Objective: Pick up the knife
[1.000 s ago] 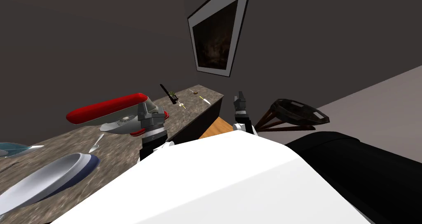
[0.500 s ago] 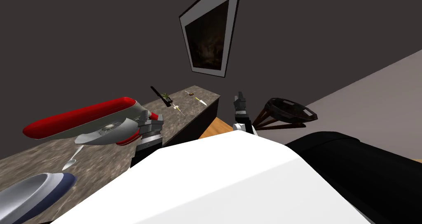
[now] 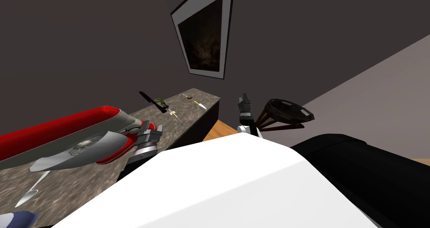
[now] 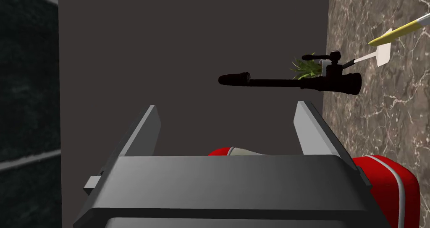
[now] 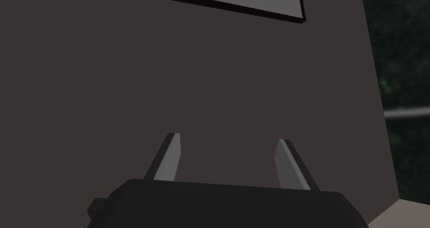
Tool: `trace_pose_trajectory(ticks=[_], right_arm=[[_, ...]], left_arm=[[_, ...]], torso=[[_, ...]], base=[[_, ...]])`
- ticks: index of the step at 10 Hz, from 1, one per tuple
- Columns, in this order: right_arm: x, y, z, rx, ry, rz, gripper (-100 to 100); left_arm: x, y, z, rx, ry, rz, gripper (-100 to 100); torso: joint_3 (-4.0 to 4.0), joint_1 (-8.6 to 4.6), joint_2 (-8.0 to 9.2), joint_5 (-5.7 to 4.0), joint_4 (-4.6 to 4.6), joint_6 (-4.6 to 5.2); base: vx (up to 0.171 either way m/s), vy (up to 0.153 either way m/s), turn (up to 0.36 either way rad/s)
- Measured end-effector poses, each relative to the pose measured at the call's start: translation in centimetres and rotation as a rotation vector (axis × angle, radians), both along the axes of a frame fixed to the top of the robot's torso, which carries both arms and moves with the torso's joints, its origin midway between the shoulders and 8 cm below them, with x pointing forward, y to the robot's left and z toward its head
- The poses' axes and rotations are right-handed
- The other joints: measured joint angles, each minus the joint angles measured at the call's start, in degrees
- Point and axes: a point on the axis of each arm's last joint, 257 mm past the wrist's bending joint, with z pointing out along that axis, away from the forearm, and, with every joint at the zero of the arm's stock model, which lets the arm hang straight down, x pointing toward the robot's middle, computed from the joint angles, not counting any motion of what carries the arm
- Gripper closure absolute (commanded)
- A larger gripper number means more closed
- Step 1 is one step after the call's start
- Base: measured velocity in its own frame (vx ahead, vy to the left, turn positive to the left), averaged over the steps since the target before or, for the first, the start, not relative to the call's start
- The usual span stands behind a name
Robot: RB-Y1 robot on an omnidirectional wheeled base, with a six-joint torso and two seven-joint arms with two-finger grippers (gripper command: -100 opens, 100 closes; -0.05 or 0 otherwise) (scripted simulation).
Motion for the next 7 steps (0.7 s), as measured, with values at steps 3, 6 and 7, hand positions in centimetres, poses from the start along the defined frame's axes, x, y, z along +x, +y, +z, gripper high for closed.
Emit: trace_pose_trajectory(ticks=[3,6,7], right_arm=[[0.0,0.0,0.0,0.000,0.000,0.000,0],[0.0,0.0,0.0,0.000,0.000,0.000,0],[0.0,0.0,0.0,0.000,0.000,0.000,0]], left_arm=[[-2.0,2.2,-3.2,0.000,0.126,0.020,-100],[-4.0,4.3,-5.6,-0.001,0.242,0.040,-100],[-4.7,4.9,-6.8,-0.002,0.283,0.048,-100]], torso=[[0.00,-0.03,0.00,-0.01,0.00,0.00],[-0.01,-0.02,-0.03,-0.01,0.00,0.01],[-0.01,-0.01,-0.02,0.00,0.00,-0.03]], base=[[0.048,-0.038,-0.103],[0.058,-0.036,-0.174],[0.069,-0.047,-0.202]])
